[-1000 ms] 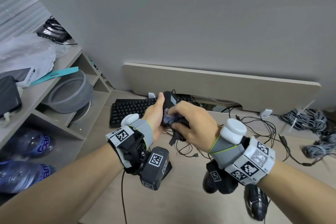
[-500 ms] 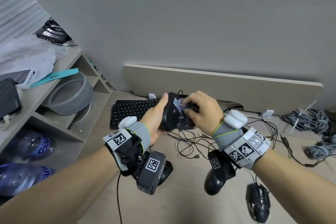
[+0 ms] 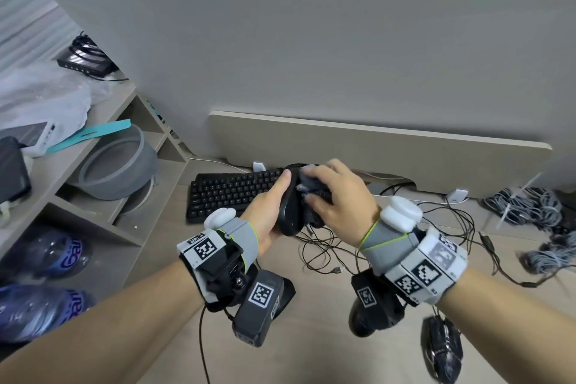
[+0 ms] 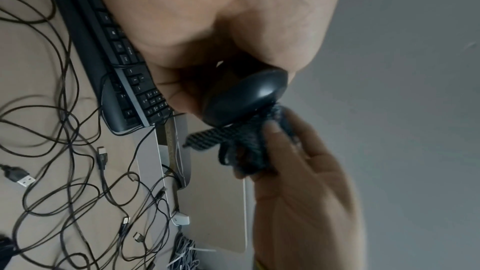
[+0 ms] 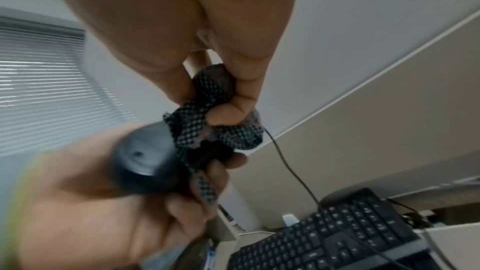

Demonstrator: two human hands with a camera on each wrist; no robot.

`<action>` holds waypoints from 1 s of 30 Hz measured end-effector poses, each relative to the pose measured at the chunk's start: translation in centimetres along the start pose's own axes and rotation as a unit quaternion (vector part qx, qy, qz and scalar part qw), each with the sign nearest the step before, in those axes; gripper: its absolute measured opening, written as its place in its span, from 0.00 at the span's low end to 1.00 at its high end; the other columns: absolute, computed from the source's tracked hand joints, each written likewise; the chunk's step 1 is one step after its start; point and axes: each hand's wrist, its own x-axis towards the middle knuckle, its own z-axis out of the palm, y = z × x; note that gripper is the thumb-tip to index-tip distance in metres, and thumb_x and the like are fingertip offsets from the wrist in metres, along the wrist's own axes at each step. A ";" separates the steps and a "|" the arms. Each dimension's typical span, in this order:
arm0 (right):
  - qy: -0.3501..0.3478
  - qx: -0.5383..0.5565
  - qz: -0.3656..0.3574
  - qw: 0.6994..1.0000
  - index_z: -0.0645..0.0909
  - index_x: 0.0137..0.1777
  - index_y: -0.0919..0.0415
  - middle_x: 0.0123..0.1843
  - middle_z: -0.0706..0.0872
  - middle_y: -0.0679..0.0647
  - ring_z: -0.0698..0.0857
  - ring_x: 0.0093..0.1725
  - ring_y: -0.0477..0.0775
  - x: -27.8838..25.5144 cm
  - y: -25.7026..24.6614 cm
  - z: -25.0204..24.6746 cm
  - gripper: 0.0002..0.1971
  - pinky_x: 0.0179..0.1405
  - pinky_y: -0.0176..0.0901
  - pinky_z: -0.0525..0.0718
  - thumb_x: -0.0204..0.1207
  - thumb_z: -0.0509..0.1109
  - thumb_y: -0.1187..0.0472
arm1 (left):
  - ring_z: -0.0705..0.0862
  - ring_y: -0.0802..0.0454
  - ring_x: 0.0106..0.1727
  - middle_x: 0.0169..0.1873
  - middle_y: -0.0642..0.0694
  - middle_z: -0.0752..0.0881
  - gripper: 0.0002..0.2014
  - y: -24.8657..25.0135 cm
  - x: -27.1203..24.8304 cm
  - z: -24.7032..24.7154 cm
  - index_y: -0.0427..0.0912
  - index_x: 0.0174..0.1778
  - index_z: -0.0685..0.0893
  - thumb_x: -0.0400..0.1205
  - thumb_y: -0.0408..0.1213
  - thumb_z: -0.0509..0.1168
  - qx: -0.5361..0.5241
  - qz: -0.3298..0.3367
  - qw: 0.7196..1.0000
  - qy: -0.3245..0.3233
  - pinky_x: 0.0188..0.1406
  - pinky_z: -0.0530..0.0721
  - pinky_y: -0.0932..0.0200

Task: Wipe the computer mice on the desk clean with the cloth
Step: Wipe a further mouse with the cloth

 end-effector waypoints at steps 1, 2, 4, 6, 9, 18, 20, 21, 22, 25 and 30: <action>-0.011 0.013 -0.021 1.000 0.82 0.59 0.59 0.50 0.80 0.58 0.81 0.50 0.55 0.1 -0.4 -0.1 0.19 0.52 0.37 0.74 0.67 0.69 0.63 | 0.89 0.43 0.60 0.56 0.40 0.91 0.27 -0.2 0.1 0.1 0.44 0.60 0.88 0.74 0.62 0.70 -0.004 0.001 1.000 -0.002 0.69 0.81 0.40; -0.011 0.019 -0.025 0.999 0.83 0.59 0.59 0.50 0.81 0.57 0.81 0.50 0.53 0.7 -0.3 -0.3 0.19 0.52 0.34 0.72 0.67 0.69 0.64 | 0.89 0.44 0.60 0.56 0.40 0.91 0.29 -0.3 0.2 0.2 0.44 0.61 0.87 0.73 0.62 0.71 -0.006 0.003 1.000 -0.004 0.69 0.81 0.40; 0.017 0.021 0.011 1.000 0.83 0.60 0.59 0.50 0.81 0.58 0.82 0.52 0.56 1.8 0.9 -0.6 0.18 0.50 0.29 0.69 0.69 0.69 0.67 | 0.90 0.45 0.58 0.55 0.41 0.91 0.26 -0.1 0.0 0.4 0.43 0.62 0.86 0.77 0.59 0.69 -0.002 0.004 1.000 -0.006 0.67 0.83 0.44; 0.025 -0.007 0.050 0.998 0.82 0.62 0.59 0.50 0.79 0.59 0.82 0.52 0.61 1.4 1.8 -0.4 0.20 0.49 0.32 0.70 0.69 0.70 0.70 | 0.90 0.44 0.56 0.52 0.40 0.92 0.23 0.1 -0.1 0.2 0.42 0.60 0.86 0.80 0.58 0.66 0.012 0.004 1.000 -0.003 0.63 0.85 0.46; 0.004 0.017 0.001 1.000 0.82 0.60 0.59 0.49 0.80 0.58 0.81 0.50 0.55 -0.4 0.6 0.2 0.20 0.50 0.35 0.73 0.67 0.68 0.67 | 0.89 0.42 0.58 0.55 0.39 0.91 0.24 0.2 0.0 0.1 0.44 0.61 0.87 0.80 0.59 0.66 -0.001 -0.006 1.000 -0.006 0.67 0.83 0.41; 0.003 0.040 -0.033 0.999 0.80 0.59 0.59 0.51 0.79 0.57 0.79 0.52 0.51 -1.6 -1.0 1.2 0.19 0.53 0.34 0.73 0.66 0.68 0.68 | 0.90 0.43 0.44 0.48 0.37 0.91 0.24 1.3 0.4 -0.6 0.39 0.57 0.87 0.85 0.57 0.59 -0.102 -0.010 0.994 -0.024 0.43 0.90 0.50; -0.007 0.048 -0.051 0.998 0.81 0.58 0.59 0.51 0.80 0.56 0.78 0.52 0.48 -1.4 -1.4 1.2 0.18 0.53 0.30 0.72 0.67 0.69 0.68 | 0.90 0.44 0.43 0.46 0.37 0.90 0.22 1.1 0.6 -0.9 0.40 0.53 0.87 0.85 0.56 0.58 -0.103 -0.016 0.993 -0.046 0.46 0.89 0.50; 0.012 0.045 -0.030 0.998 0.81 0.58 0.59 0.50 0.81 0.56 0.80 0.53 0.50 -0.7 -0.8 1.0 0.18 0.52 0.30 0.72 0.67 0.69 0.68 | 0.89 0.43 0.44 0.47 0.37 0.90 0.22 0.9 0.7 -0.9 0.41 0.53 0.87 0.85 0.56 0.58 -0.102 -0.018 0.993 -0.054 0.49 0.88 0.49; 0.042 0.040 0.004 0.998 0.82 0.58 0.60 0.50 0.81 0.58 0.81 0.53 0.54 0.0 0.0 0.8 0.18 0.51 0.31 0.72 0.67 0.70 0.69 | 0.88 0.42 0.43 0.48 0.38 0.89 0.22 0.7 0.6 -0.9 0.42 0.54 0.86 0.85 0.57 0.58 -0.099 -0.021 0.993 -0.054 0.46 0.87 0.50; 0.067 0.018 0.075 0.995 0.79 0.58 0.61 0.52 0.81 0.60 0.80 0.54 0.58 -0.4 0.8 1.1 0.18 0.52 0.34 0.71 0.68 0.71 0.70 | 0.85 0.43 0.32 0.43 0.38 0.88 0.22 0.6 0.7 -1.1 0.42 0.54 0.86 0.84 0.57 0.59 -0.087 -0.016 0.995 -0.047 0.24 0.76 0.60; 0.062 0.075 0.072 0.993 0.77 0.57 0.59 0.53 0.82 0.55 0.79 0.55 0.52 -2.6 -0.2 2.3 0.18 0.58 0.33 0.73 0.68 0.71 0.70 | 0.85 0.43 0.34 0.40 0.40 0.89 0.21 0.3 1.2 -1.3 0.43 0.51 0.87 0.83 0.58 0.60 -0.086 -0.014 0.996 -0.034 0.23 0.75 0.61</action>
